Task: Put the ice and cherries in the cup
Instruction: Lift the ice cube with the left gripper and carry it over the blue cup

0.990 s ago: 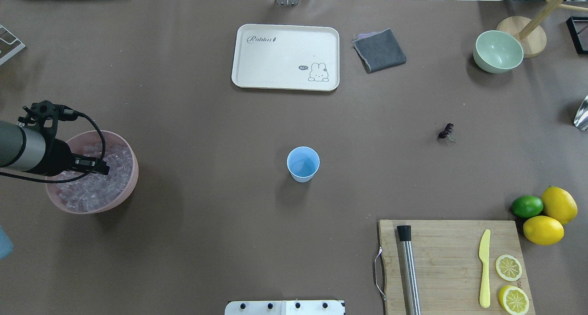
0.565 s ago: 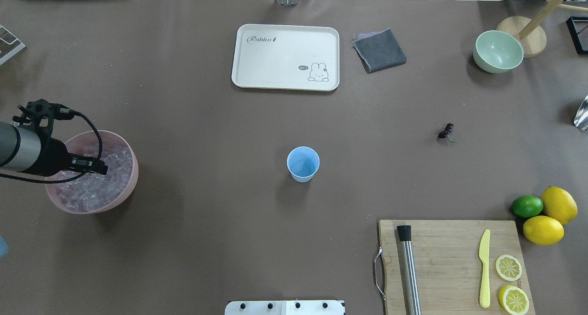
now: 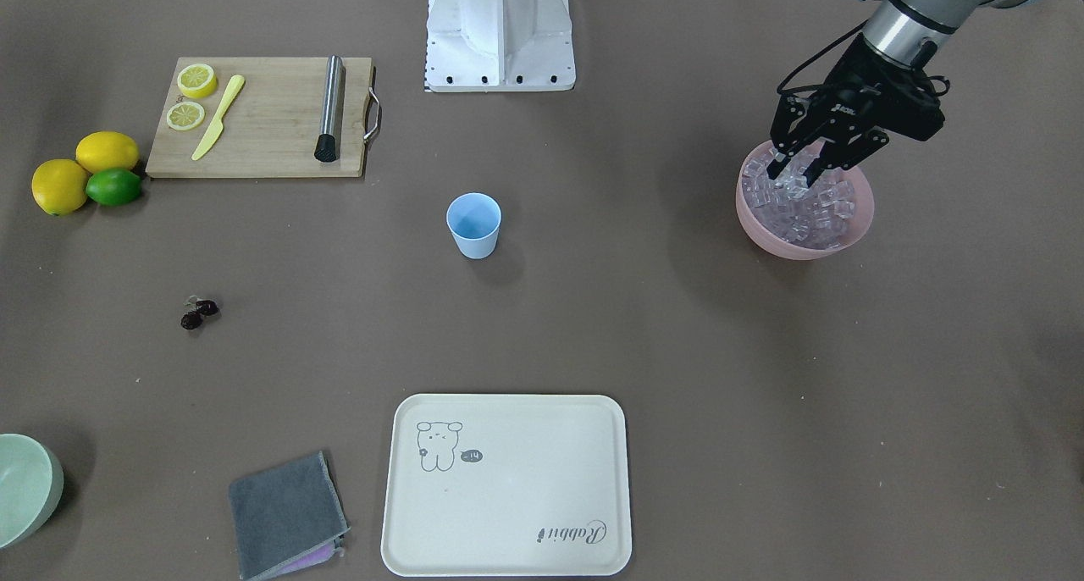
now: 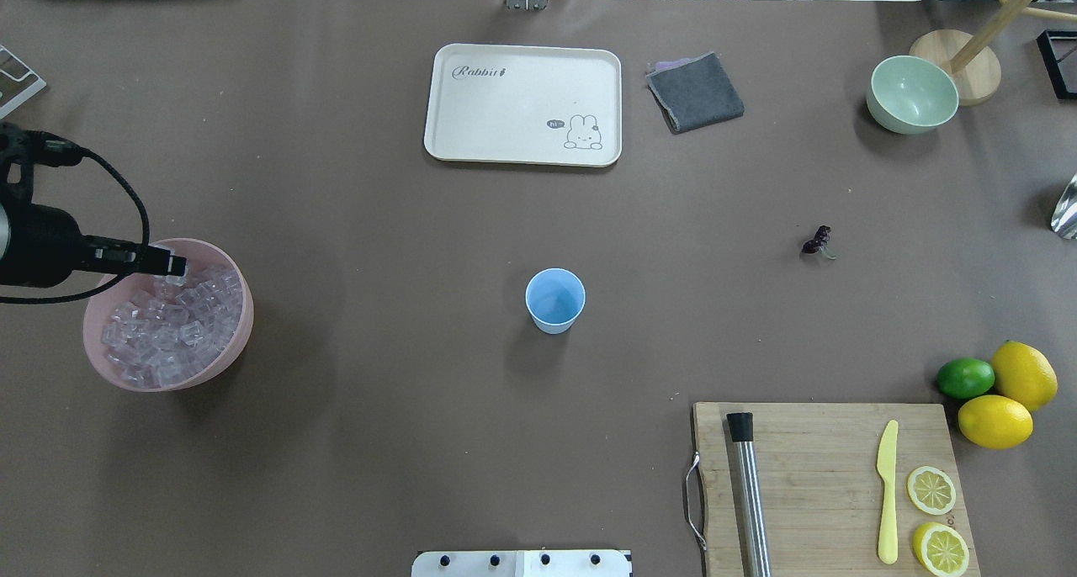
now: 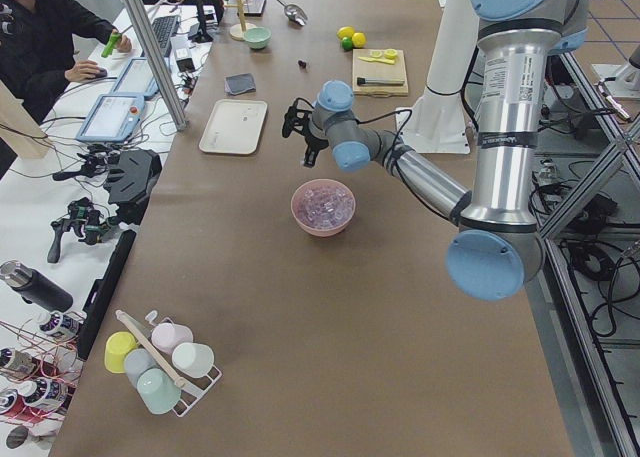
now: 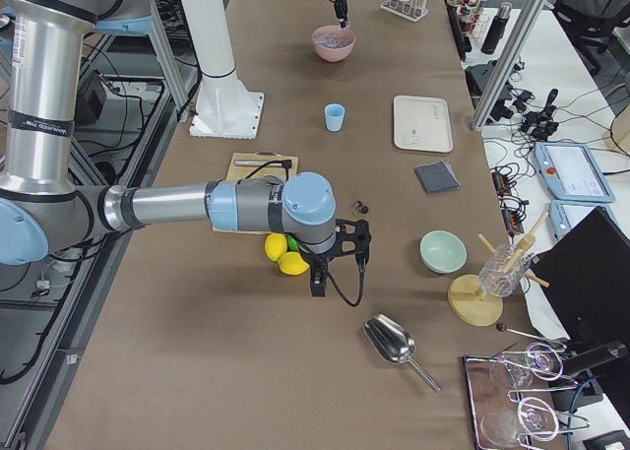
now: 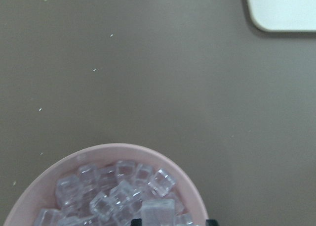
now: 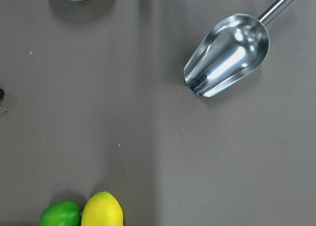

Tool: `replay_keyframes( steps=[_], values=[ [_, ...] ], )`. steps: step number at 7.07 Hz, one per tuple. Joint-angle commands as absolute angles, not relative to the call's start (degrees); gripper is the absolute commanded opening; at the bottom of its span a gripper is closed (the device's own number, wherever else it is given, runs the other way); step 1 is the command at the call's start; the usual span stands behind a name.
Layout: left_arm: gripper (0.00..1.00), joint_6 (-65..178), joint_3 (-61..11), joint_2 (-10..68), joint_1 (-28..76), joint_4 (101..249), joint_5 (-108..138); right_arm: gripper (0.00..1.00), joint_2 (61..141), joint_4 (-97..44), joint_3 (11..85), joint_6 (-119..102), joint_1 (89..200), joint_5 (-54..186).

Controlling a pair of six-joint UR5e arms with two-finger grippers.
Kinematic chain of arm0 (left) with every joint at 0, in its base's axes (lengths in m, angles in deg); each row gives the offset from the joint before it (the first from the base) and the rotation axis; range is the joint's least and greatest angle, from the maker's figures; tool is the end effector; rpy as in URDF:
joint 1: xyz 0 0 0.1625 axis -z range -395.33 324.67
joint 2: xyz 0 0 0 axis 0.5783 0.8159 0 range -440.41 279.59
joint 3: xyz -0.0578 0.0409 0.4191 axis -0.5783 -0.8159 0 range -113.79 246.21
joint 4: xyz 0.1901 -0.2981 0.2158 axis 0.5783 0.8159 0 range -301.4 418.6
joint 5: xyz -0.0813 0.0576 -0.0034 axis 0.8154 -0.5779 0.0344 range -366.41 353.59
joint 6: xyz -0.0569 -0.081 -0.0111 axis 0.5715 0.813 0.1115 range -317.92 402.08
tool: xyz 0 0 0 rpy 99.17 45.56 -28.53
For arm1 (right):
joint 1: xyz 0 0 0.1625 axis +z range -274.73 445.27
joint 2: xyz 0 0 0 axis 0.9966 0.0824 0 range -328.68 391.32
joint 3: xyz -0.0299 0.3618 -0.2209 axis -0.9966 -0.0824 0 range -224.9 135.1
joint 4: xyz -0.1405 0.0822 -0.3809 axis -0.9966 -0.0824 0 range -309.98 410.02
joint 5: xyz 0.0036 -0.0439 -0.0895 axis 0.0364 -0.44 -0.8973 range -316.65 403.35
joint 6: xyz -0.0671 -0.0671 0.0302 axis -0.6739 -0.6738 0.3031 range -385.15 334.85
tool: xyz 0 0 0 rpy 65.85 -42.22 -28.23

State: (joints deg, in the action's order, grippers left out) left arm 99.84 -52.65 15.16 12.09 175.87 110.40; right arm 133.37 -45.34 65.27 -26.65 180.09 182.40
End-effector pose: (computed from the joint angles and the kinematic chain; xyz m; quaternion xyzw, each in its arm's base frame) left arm 0.2666 -0.4208 0.3182 0.1668 0.5106 0.0076 0.8435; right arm 0.0916 -0.3960 0.5832 0.0448 -0.4131 0.0164 0.9094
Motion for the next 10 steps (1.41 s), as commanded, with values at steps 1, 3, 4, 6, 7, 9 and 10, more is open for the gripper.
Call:
replay_keyframes(
  steps=[1,3,4,6,7,9,10],
  values=[
    [0.0,109.62,-52.01,31.14,5.15,164.29,107.7,1.0,133.36,-45.34,65.49,-26.65,180.11,182.4],
    [0.0,115.87,-44.58,42.31,-8.02,163.1,92.89,1.0,133.36,-45.26,65.49,-26.65,180.11,182.31],
    [0.0,117.48,-41.31,45.94,-11.65,163.1,88.12,1.0,133.36,-45.26,65.41,-26.65,180.11,182.31],
    [0.0,118.46,-37.78,47.82,-15.28,164.41,82.73,1.0,133.18,-45.26,65.49,-26.65,180.11,182.4],
    [0.0,118.37,-36.29,49.04,-15.29,164.94,82.28,1.0,133.18,-45.26,65.49,-26.65,180.11,182.4],
    [0.0,118.11,-33.3,49.84,-14.94,165.99,82.19,1.0,132.92,-45.26,65.49,-26.56,180.11,182.4],
    [0.0,118.19,-30.24,49.93,-14.94,169.22,82.1,1.0,132.83,-45.34,65.49,-26.56,180.11,182.4]
  ],
)
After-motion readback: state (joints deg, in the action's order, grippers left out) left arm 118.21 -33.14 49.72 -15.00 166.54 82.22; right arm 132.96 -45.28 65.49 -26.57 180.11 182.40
